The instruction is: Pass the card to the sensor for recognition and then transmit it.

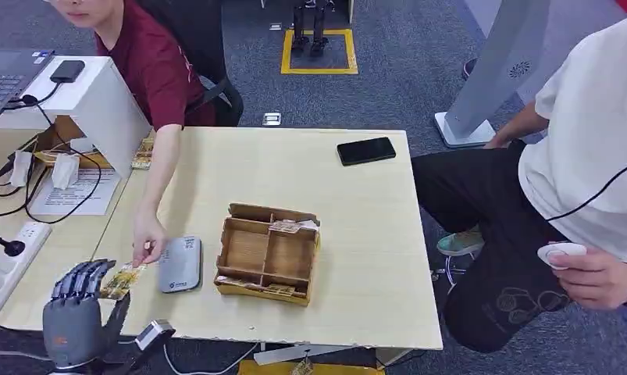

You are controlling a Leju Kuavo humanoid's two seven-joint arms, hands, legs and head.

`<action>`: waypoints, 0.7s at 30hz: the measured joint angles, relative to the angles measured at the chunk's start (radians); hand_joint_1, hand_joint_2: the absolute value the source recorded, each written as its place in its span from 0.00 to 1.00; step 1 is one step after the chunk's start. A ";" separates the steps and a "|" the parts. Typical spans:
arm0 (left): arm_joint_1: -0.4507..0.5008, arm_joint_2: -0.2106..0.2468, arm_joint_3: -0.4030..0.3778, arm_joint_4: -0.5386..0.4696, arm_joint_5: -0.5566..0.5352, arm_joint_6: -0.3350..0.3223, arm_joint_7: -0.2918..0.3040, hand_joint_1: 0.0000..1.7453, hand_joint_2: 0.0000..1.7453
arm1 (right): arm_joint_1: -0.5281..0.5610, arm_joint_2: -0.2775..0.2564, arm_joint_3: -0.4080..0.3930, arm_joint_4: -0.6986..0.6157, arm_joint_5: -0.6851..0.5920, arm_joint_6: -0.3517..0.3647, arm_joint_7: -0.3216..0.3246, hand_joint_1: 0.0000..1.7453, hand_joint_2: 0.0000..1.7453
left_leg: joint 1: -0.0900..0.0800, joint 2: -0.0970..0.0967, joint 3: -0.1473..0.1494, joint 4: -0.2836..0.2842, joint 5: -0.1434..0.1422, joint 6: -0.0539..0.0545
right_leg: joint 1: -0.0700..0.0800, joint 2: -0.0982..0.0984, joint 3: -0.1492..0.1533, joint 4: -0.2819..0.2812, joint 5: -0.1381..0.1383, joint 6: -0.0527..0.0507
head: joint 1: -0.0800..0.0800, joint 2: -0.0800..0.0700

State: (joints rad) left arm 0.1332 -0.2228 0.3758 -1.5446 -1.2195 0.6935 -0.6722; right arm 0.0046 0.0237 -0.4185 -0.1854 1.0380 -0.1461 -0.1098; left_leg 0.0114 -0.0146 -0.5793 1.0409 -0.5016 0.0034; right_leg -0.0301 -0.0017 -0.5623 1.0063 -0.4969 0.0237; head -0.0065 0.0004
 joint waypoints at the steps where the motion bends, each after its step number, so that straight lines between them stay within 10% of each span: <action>1: 0.000 0.000 0.000 0.000 -0.002 0.000 0.002 1.00 1.00 | 0.000 0.000 0.000 0.000 0.000 0.000 0.000 0.00 0.00 | 0.000 0.000 0.000 0.000 0.000 0.000 | 0.000 0.000 0.000 0.000 0.000 0.000 | 0.000 0.000; 14: 0.011 0.026 -0.012 0.001 0.072 0.000 0.002 1.00 1.00 | -0.001 0.000 -0.006 0.000 0.019 0.000 -0.011 0.00 0.00 | 0.000 0.000 0.000 0.000 0.000 0.000 | 0.000 0.000 0.000 0.000 0.000 0.000 | 0.000 0.000; 21: 0.029 0.069 -0.097 0.010 0.208 0.000 0.097 1.00 1.00 | -0.001 0.002 -0.024 0.000 0.020 -0.001 -0.011 0.00 0.00 | 0.000 0.000 0.000 0.000 0.000 0.000 | 0.000 0.000 0.000 0.000 0.000 0.000 | 0.000 0.000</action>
State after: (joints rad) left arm 0.1626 -0.1533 0.2784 -1.5351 -1.0120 0.6931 -0.5748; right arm 0.0037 0.0252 -0.4425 -0.1854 1.0582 -0.1469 -0.1205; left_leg 0.0114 -0.0147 -0.5792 1.0408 -0.5016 0.0034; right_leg -0.0301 -0.0017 -0.5624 1.0063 -0.4969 0.0237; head -0.0069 0.0004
